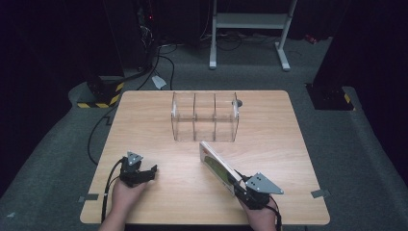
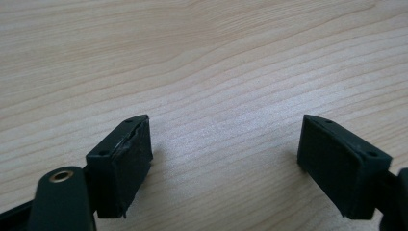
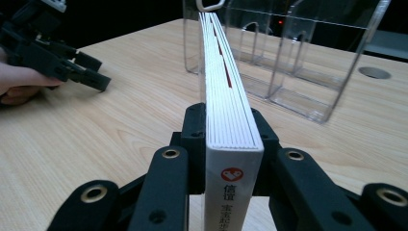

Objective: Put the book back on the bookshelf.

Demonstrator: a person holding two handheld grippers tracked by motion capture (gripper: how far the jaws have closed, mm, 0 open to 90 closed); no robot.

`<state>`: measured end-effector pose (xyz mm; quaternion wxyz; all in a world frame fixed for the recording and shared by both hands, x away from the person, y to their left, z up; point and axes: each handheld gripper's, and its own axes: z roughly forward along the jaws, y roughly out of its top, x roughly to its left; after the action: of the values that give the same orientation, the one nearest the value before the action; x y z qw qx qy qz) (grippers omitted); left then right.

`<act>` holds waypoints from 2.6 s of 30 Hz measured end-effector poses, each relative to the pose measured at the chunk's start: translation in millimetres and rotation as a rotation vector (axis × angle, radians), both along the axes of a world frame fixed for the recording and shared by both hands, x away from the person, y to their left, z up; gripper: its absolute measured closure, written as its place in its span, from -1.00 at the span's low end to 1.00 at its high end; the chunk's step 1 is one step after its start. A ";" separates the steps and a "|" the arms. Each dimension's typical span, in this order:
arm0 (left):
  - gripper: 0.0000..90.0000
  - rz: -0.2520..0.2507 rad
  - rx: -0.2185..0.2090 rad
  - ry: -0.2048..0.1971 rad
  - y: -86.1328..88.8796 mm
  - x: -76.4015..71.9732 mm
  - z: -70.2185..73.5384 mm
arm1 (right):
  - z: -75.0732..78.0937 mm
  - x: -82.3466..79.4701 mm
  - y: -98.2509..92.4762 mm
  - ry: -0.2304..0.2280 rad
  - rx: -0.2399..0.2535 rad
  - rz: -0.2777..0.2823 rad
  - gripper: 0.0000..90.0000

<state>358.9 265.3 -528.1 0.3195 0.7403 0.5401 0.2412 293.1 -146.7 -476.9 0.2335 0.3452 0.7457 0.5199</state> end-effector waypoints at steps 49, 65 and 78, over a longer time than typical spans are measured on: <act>-0.58 -0.045 -0.006 -0.008 -2.7 -5.3 -0.9 | 8.1 3.8 -11.0 0.030 -0.036 -0.211 0.68; -0.60 -0.048 -0.003 -0.004 -2.4 -6.0 -0.7 | 33.0 23.3 -3.4 -0.008 -0.020 -0.321 0.68; -0.66 -0.043 -0.006 0.000 -2.7 -5.1 -1.0 | 51.5 49.1 25.6 -0.059 -0.047 -0.379 0.68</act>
<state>353.8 262.6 -529.1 0.3269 0.7509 0.5245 0.2328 342.3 -121.1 -425.3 0.3569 0.4585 0.6722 0.4588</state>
